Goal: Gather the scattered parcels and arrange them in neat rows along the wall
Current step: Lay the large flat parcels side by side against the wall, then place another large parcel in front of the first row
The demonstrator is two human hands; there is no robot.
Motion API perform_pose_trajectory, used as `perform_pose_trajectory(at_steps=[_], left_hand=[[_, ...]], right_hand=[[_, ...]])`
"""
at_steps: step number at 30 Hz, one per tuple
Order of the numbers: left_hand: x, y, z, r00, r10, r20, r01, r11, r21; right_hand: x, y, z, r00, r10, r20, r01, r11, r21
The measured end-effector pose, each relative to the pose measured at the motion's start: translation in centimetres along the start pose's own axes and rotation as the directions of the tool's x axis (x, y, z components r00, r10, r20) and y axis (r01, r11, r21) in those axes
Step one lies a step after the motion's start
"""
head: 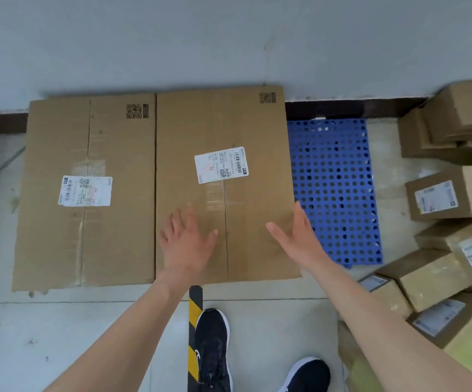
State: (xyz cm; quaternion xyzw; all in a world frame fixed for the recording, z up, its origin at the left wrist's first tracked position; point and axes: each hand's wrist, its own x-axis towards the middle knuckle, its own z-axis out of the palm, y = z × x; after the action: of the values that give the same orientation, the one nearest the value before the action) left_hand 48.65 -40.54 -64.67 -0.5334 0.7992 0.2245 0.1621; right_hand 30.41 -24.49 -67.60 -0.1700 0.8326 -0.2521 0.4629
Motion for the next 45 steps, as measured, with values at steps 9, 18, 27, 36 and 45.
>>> perform_pose_trajectory(at_steps=[9, 18, 27, 36, 45], left_hand=[[-9.1, 26.6, -8.7, 0.819, 0.57, 0.07, -0.573, 0.818, 0.04], [-22.5, 50.0, -8.7, 0.442, 0.868, 0.227, -0.886, 0.382, 0.264], [-22.7, 67.4, 1.7, 0.297, 0.876, 0.38, -0.93, 0.175, 0.323], [-11.6, 77.4, 16.3, 0.328, 0.856, 0.399, -0.915, 0.183, 0.36], [-5.4, 80.9, 21.9, 0.479, 0.736, 0.479, -0.878, 0.393, 0.274]], right_hand=[[-11.6, 0.7, -21.9, 0.924, 0.042, -0.379, -0.001, 0.994, 0.107], [-29.8, 17.2, -41.7, 0.66, 0.393, -0.641, -0.199, 0.913, 0.355], [-30.4, 31.3, -46.4, 0.471, 0.678, -0.564, -0.248, 0.716, 0.653], [-20.2, 46.2, -51.0, 0.344, 0.777, -0.528, -0.393, 0.629, 0.671], [-14.4, 54.7, -54.6, 0.262, 0.819, -0.511, -0.401, 0.574, 0.714]])
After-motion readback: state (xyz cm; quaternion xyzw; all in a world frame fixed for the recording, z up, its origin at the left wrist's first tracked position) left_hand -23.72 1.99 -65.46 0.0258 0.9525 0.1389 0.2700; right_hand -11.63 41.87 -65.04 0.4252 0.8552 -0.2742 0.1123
